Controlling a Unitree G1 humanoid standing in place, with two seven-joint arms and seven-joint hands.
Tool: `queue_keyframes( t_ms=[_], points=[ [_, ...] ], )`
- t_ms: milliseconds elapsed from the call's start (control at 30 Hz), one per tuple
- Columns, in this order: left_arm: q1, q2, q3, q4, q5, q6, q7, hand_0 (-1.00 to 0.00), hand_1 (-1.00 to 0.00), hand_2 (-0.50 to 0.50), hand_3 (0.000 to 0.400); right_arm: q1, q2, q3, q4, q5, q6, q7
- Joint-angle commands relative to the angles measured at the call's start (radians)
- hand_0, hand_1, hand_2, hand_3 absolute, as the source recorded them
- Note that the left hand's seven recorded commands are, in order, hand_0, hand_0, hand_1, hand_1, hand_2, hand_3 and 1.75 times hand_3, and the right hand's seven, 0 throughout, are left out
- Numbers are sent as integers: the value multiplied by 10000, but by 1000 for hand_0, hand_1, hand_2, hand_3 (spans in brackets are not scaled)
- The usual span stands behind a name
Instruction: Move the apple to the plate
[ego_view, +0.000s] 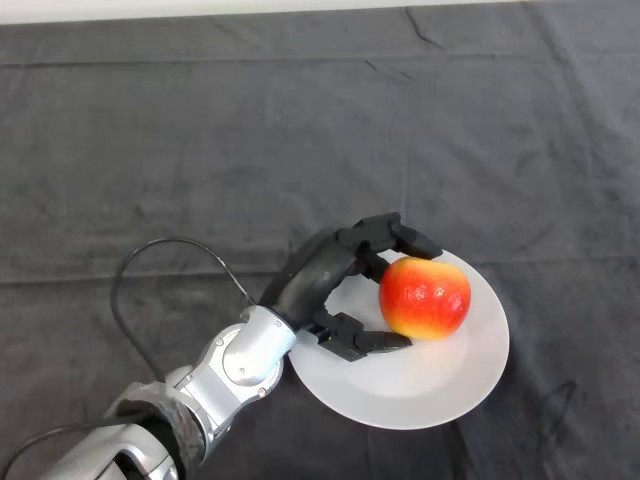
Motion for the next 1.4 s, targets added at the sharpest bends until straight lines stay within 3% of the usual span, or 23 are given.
queue_keyframes(
  t_ms=[33,367,400,433,467,567,600,1400],
  points=[
    [79,319,-614,473,387,370,-146,-1000,-1000,0,400,390,-203,-48,96,84,-64,-2],
    [15,314,-715,503,572,601,-166,-1000,-1000,0,400,389,-205,-48,100,83,-65,1],
    [2,315,-719,505,591,618,-162,-1000,-937,-31,400,389,-205,-48,101,82,-65,1],
    [-8,317,-721,506,609,629,-154,-969,-741,-114,387,389,-205,-48,101,82,-65,1],
    [-15,321,-723,507,627,636,-144,-659,0,-329,264,389,-205,-48,101,82,-65,1],
    [-64,327,-710,512,678,657,-107,-227,0,-114,91,388,-205,-48,102,82,-65,2],
    [-86,329,-699,513,694,660,-90,-4,0,-2,2,388,-205,-48,102,82,-65,2],
    [-304,686,109,670,1079,-215,858,0,0,0,0,385,-209,-49,110,80,-66,6]
  ],
)
